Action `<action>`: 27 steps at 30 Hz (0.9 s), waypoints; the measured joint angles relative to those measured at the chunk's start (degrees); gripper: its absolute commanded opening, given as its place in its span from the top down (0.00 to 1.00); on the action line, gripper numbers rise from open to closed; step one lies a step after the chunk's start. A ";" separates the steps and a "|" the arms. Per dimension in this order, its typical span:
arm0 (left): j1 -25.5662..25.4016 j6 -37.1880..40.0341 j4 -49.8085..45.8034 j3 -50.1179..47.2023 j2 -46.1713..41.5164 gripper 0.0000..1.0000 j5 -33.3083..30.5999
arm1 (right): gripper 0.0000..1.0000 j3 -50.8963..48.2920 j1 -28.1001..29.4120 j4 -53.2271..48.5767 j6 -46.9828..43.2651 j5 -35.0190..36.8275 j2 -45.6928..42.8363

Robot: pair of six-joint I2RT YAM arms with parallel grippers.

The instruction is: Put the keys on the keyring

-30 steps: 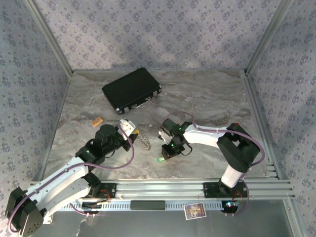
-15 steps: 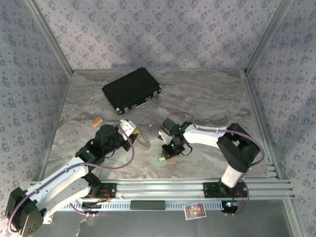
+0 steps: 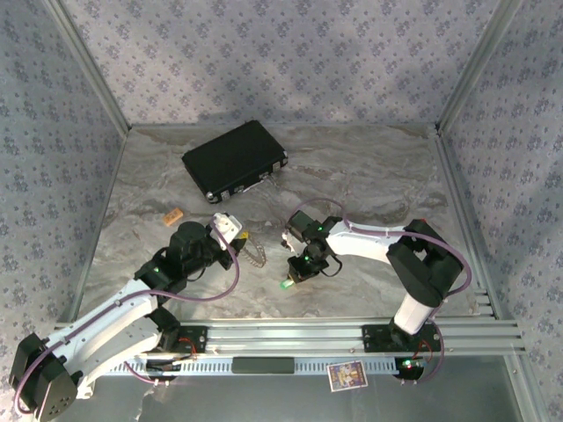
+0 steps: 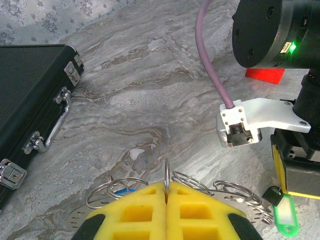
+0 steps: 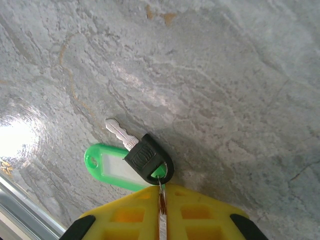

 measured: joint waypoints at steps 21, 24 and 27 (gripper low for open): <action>-0.02 0.00 0.00 0.00 0.00 1.00 0.20 | 0.88 1.46 0.63 -1.92 -0.59 2.16 0.00; -0.02 0.00 0.00 0.02 0.00 1.00 0.20 | 0.92 1.77 0.74 -2.25 -0.63 2.40 0.00; -0.02 0.00 0.00 0.00 0.00 1.00 0.20 | 0.94 1.81 0.74 -2.49 -0.81 2.40 0.00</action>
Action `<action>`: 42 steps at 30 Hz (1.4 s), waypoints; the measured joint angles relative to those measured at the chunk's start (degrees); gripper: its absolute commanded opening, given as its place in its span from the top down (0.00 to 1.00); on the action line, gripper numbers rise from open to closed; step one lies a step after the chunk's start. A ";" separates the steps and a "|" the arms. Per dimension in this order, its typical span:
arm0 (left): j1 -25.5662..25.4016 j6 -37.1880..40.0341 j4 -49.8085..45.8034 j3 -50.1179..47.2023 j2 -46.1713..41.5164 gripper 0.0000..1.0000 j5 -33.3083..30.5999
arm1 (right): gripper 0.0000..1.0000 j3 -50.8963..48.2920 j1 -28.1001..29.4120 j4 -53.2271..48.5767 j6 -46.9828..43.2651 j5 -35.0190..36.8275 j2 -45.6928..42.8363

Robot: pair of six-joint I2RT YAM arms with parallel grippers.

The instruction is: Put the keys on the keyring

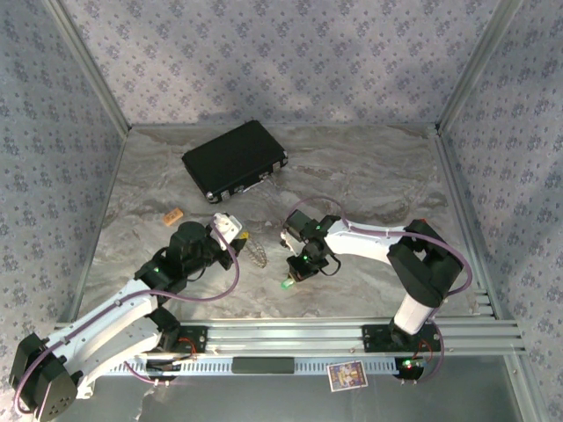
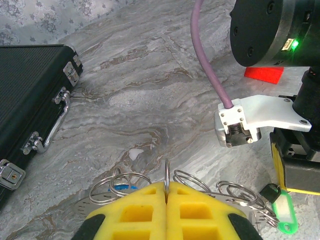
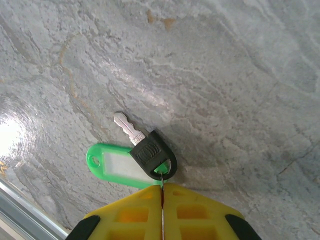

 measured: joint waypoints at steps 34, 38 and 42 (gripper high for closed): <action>-0.37 0.02 -0.07 0.02 0.00 1.00 0.15 | 1.00 0.44 1.01 -0.59 -1.64 5.31 -4.96; -0.70 0.02 -0.98 0.31 0.00 1.00 0.90 | 1.00 0.31 2.91 0.07 -3.76 10.88 -12.15; -0.76 -0.04 -1.75 1.07 0.00 1.00 2.03 | 1.00 -1.14 3.80 3.32 -7.10 15.21 -20.00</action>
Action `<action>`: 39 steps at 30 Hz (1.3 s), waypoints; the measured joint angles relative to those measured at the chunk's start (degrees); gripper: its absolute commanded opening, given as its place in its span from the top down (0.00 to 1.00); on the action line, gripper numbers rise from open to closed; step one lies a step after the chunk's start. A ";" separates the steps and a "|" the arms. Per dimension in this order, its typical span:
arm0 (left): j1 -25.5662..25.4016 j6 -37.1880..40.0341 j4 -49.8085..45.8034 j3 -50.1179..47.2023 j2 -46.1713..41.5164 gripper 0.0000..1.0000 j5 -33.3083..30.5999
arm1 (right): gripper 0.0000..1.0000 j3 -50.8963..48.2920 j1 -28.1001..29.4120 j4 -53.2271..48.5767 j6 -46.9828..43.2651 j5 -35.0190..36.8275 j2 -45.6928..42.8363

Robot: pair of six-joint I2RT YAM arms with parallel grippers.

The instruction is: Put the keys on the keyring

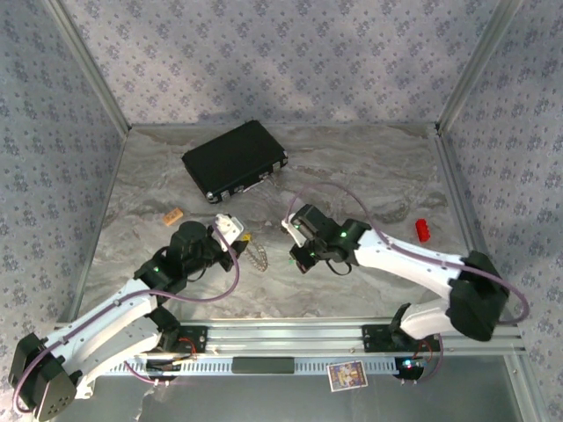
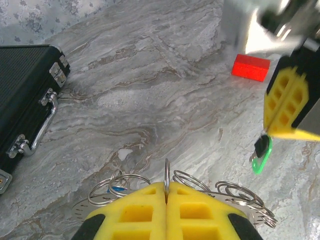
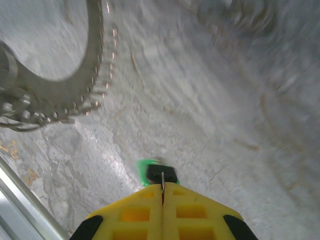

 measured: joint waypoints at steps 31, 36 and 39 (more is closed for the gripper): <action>-7.32 -1.95 2.36 0.85 5.81 1.00 8.33 | 1.00 -7.54 -1.14 17.33 -18.18 -13.84 -9.57; -7.41 -0.79 3.08 0.85 6.51 1.00 8.22 | 1.00 -7.54 -1.07 17.46 -18.82 -15.19 -8.52; -7.48 -0.55 3.41 0.85 6.86 1.00 8.24 | 1.00 -7.54 -1.07 17.44 -19.12 -16.17 -7.58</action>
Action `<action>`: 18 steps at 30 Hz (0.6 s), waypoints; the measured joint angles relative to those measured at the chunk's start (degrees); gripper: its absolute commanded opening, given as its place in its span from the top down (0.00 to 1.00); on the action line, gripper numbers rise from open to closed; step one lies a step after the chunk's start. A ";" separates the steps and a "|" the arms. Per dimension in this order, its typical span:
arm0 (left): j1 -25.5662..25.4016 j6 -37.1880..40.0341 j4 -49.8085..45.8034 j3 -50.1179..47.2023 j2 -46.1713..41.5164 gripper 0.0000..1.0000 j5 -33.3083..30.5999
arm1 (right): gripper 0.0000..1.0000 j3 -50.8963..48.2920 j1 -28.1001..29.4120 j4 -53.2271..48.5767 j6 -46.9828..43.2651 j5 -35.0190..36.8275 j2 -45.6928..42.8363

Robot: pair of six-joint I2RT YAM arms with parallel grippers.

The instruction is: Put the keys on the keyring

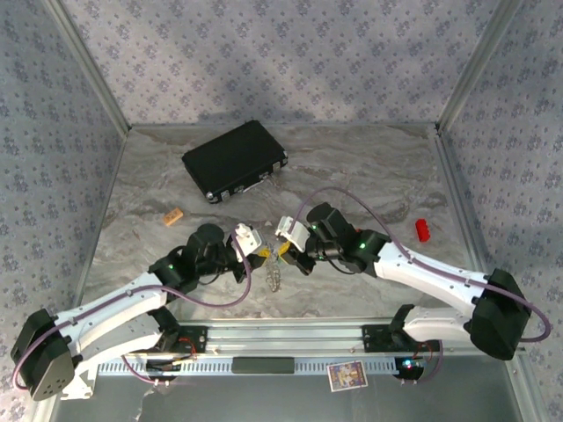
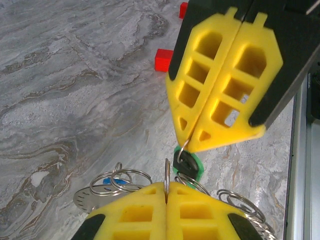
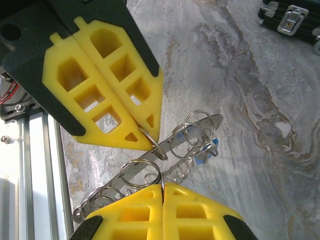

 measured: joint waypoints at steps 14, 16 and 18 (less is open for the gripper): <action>0.00 1.03 0.13 0.00 0.00 1.00 0.00 | 1.00 0.11 0.15 1.95 0.04 -0.68 0.68; 0.00 1.05 0.13 0.00 0.00 1.00 0.00 | 1.00 0.11 0.15 2.34 0.07 -0.70 0.70; 0.00 1.11 0.13 0.00 0.00 1.00 0.00 | 1.00 0.11 0.15 2.71 0.13 -0.74 0.74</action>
